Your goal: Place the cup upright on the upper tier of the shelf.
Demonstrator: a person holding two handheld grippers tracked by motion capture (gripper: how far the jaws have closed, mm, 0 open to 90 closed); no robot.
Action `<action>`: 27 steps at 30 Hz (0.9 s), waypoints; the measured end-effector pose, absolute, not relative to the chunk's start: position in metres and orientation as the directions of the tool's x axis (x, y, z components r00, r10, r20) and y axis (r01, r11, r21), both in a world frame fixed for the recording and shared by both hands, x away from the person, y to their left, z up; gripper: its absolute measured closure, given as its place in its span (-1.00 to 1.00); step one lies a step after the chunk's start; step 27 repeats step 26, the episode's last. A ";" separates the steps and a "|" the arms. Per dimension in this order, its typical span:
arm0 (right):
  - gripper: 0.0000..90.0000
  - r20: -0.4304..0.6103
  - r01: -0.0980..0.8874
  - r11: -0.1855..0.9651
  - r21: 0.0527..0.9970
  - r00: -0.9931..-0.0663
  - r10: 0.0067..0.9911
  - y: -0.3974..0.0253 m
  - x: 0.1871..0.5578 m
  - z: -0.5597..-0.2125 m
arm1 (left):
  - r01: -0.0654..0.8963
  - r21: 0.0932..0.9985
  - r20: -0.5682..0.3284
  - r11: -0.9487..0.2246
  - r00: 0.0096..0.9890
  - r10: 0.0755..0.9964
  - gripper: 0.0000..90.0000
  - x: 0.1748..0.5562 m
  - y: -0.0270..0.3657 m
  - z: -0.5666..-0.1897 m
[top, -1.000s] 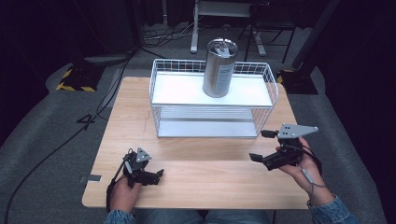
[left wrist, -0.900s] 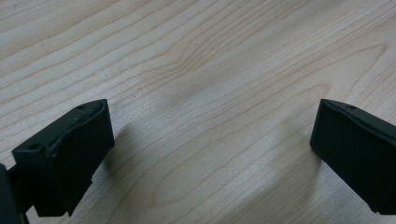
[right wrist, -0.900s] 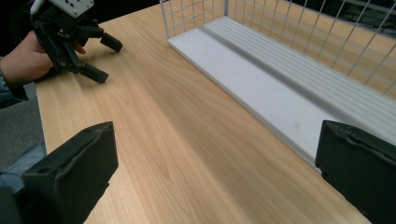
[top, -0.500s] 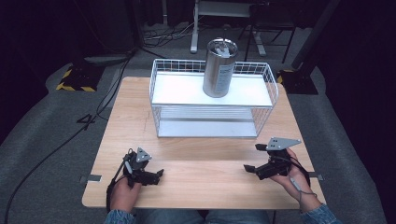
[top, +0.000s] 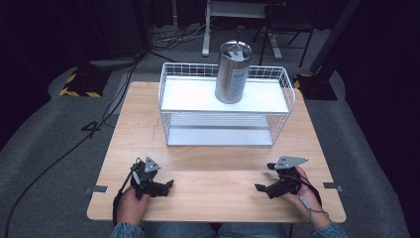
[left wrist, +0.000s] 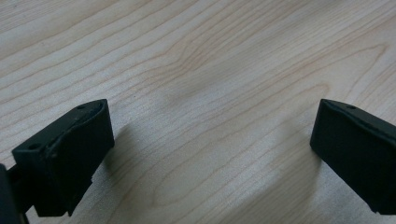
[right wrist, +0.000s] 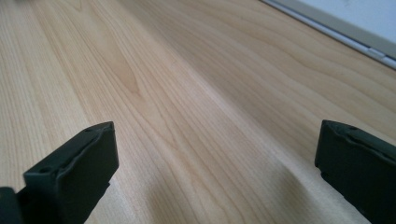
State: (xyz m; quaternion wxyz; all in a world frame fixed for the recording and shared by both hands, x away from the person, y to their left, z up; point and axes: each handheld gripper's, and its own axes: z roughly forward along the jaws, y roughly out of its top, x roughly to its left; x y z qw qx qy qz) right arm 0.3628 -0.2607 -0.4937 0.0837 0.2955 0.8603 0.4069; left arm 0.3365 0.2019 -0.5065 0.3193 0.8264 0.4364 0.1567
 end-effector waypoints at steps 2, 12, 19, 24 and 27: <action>-0.99 0.086 0.434 0.504 0.747 -0.815 0.574 -0.259 0.362 -0.497 | 0.621 0.665 -0.020 -0.415 0.570 0.822 -1.00 0.336 0.202 -0.507; -0.88 0.040 0.417 0.544 0.728 -0.818 0.574 -0.250 0.359 -0.506 | 0.621 0.665 -0.020 -0.415 0.570 0.822 -1.00 0.336 0.202 -0.507; -0.87 -0.004 0.397 0.570 0.720 -0.818 0.575 -0.246 0.358 -0.506 | 0.623 0.665 -0.022 -0.412 0.568 0.823 -1.00 0.336 0.202 -0.507; -0.92 -0.003 0.399 0.571 0.717 -0.818 0.575 -0.246 0.359 -0.507 | 0.622 0.664 -0.018 -0.414 0.567 0.823 -1.00 0.336 0.202 -0.506; -0.92 -0.003 0.398 0.571 0.718 -0.818 0.575 -0.246 0.359 -0.507 | 0.623 0.664 -0.020 -0.413 0.567 0.823 -1.00 0.336 0.202 -0.506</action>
